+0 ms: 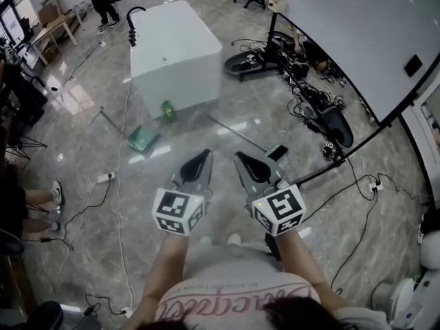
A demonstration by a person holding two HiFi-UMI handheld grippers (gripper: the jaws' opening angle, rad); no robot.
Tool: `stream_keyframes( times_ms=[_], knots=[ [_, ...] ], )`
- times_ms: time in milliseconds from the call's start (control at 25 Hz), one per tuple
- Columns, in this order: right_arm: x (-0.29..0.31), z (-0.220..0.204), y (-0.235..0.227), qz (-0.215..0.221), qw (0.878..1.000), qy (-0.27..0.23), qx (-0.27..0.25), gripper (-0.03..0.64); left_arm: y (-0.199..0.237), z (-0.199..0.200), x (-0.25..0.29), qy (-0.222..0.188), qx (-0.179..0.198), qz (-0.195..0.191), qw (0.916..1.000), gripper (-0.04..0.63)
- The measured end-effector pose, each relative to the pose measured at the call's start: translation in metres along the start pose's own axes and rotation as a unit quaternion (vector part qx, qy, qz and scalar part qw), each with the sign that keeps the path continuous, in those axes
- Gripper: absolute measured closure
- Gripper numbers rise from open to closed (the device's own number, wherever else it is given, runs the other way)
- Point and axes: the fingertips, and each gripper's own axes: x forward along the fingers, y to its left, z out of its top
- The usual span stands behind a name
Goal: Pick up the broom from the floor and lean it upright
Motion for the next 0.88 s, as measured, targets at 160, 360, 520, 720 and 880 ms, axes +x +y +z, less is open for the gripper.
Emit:
stream_keyframes(
  times_ms=[160, 360, 520, 720, 880],
  knots=[
    [-0.013, -0.009, -0.008, 0.020, 1.000, 0.015, 0.009, 0.615, -0.007, -0.007, 0.000, 0.009, -0.008, 0.017, 0.9998, 0.603],
    [-0.023, -0.020, -0.024, 0.025, 0.999, 0.022, 0.020, 0.615, -0.018, -0.018, 0.003, 0.021, -0.012, 0.023, 0.9994, 0.603],
    [-0.023, -0.028, -0.027, 0.024, 0.999, 0.022, 0.028, 0.615, -0.015, -0.022, 0.004, 0.023, -0.012, 0.028, 0.9993, 0.603],
    [-0.018, -0.037, -0.034, 0.022, 0.999, 0.026, 0.038, 0.615, -0.013, -0.027, 0.014, 0.031, -0.007, 0.020, 0.9993, 0.603],
    [-0.005, -0.041, -0.043, 0.015, 0.999, 0.030, 0.042, 0.615, -0.001, -0.030, 0.029, 0.035, -0.010, 0.011, 0.9993, 0.603]
  ],
)
